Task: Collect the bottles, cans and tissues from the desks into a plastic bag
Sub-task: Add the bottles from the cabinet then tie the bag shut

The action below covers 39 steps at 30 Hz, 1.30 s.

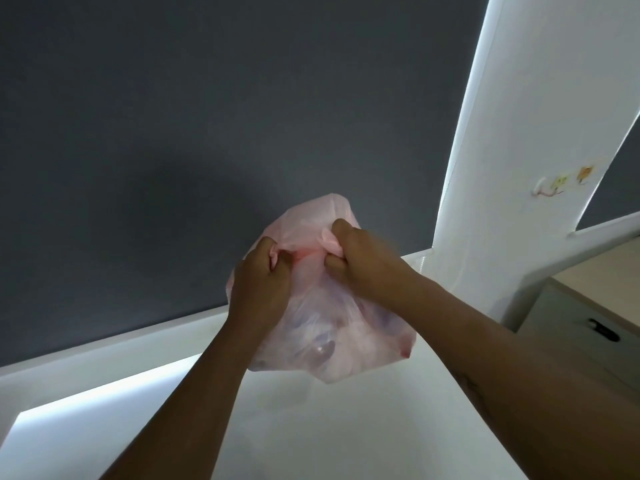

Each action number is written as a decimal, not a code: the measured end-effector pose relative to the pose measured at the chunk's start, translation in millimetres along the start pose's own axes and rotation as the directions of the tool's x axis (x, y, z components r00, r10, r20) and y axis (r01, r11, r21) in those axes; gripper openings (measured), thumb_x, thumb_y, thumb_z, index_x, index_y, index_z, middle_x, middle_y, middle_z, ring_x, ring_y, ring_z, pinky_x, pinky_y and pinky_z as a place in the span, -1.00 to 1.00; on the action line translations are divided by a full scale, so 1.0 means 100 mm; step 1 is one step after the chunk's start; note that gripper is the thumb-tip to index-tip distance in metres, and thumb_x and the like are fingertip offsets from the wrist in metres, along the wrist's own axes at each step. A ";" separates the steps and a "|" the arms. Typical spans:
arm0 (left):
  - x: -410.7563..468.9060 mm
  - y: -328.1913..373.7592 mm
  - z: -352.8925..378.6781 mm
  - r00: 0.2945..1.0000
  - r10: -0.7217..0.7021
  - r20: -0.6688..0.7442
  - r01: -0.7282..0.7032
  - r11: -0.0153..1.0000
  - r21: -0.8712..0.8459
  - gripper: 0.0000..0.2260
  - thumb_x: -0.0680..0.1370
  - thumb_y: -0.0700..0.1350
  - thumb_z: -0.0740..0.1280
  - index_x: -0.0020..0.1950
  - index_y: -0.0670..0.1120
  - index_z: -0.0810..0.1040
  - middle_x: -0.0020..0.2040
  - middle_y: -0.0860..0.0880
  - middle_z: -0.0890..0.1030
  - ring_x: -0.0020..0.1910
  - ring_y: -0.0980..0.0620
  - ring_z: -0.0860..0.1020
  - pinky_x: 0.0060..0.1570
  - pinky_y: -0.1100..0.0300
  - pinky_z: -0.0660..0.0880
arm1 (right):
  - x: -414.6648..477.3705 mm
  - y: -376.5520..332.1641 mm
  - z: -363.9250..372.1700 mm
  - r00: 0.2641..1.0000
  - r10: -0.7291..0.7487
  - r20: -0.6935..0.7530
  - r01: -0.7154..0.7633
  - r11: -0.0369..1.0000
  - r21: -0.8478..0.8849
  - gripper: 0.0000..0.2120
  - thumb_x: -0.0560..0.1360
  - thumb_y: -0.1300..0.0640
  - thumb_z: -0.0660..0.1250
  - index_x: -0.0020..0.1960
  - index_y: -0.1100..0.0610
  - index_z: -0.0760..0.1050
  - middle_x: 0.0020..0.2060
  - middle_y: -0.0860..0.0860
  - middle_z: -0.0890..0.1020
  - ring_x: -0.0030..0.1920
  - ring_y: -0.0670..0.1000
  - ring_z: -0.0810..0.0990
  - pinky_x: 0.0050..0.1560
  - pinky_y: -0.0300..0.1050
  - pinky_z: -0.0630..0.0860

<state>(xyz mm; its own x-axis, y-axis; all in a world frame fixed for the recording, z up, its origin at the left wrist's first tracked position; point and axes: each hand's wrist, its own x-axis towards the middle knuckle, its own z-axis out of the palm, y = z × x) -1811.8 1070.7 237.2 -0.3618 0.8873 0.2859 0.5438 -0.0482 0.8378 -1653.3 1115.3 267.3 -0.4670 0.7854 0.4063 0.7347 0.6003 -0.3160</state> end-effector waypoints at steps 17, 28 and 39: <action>-0.90 1.81 2.74 0.963 0.250 0.103 -0.254 0.967 0.031 -0.87 0.62 -0.05 0.18 -0.01 -0.08 0.45 -0.13 0.08 0.45 0.03 -0.12 0.43 0.12 -0.07 0.44 | -1.70 2.45 -1.69 0.964 0.248 -0.101 -0.247 0.969 0.021 -0.86 0.53 0.14 0.21 -0.08 0.16 0.26 -0.24 0.07 0.46 -0.24 0.13 0.47 -0.26 -0.02 0.35; -1.21 2.34 4.27 0.890 0.367 0.270 -0.390 0.920 0.033 -0.93 0.61 -0.08 0.17 0.00 -0.06 0.38 -0.05 -0.11 0.50 0.01 -0.16 0.41 0.02 -0.12 0.44 | -2.46 3.72 -2.15 0.911 0.383 -0.154 -0.397 0.915 -0.075 -0.87 0.56 0.10 0.20 -0.02 0.11 0.26 -0.25 -0.04 0.41 -0.26 0.07 0.42 -0.31 -0.08 0.29; -1.57 1.20 5.25 0.866 0.260 0.427 -0.380 0.898 0.222 -0.67 0.59 0.06 0.07 0.00 -0.16 0.47 -0.09 -0.19 0.52 -0.10 -0.21 0.43 -0.08 -0.08 0.35 | -3.05 4.51 -0.74 0.809 0.578 -0.105 -0.587 0.788 -0.183 -0.89 0.58 0.12 0.19 0.07 0.14 0.38 -0.07 0.07 0.51 -0.10 0.10 0.53 -0.14 0.07 0.53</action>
<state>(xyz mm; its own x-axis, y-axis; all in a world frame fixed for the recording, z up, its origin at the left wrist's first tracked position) -1292.8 1166.5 48.8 0.1516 0.9517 0.2671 0.7941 -0.2782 0.5405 -1143.7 1135.4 64.4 0.0989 0.9666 0.2363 0.9435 -0.0156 -0.3310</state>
